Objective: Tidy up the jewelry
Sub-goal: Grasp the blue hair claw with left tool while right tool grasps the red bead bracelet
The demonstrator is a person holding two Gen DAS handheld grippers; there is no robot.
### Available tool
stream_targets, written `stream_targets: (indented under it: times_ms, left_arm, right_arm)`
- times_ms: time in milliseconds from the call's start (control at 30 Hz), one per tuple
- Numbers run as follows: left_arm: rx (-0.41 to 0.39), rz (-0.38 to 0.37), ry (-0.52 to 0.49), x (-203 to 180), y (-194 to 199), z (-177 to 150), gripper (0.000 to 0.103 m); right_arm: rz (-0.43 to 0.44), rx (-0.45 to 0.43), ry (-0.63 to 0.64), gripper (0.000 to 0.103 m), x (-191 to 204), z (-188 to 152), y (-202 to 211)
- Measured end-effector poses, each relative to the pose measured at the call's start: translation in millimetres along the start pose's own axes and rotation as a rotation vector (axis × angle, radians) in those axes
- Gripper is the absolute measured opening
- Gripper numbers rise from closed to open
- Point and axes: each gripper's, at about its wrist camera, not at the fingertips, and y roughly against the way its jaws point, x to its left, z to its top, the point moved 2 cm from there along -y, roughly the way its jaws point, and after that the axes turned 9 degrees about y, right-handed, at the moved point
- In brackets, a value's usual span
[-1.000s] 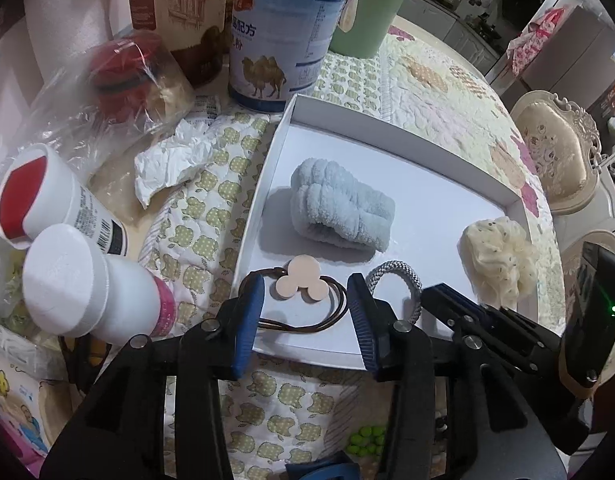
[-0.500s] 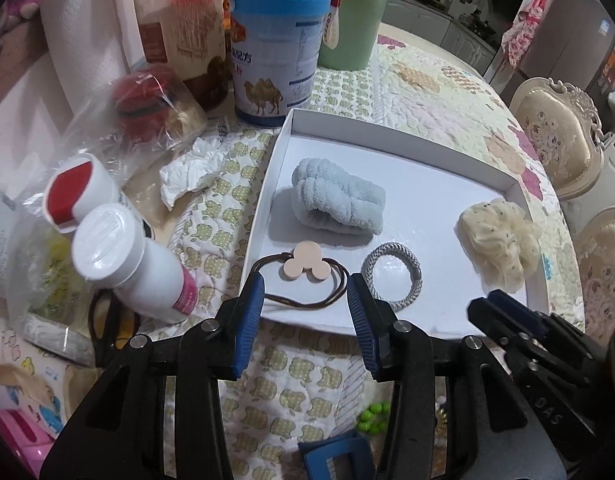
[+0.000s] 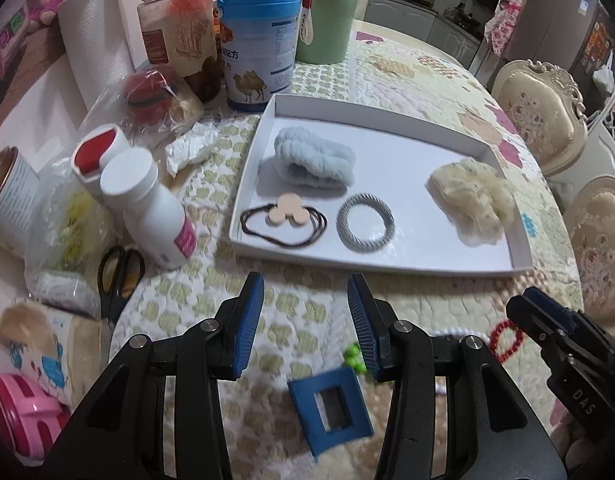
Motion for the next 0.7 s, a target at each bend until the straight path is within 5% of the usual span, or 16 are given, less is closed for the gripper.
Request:
stream_targets:
  times_ms: [133,700]
  left_arm:
    - [0.005,-0.016,0.003,2,11,-12,0.052]
    - [0.101,-0.010,0.010,17,23,-79,0.052]
  right_arm:
    - [-0.007,0.010,-0.029,0.036,-10,-24,11]
    - [0.010,0.042,-0.019,0.036,-15,-92,44]
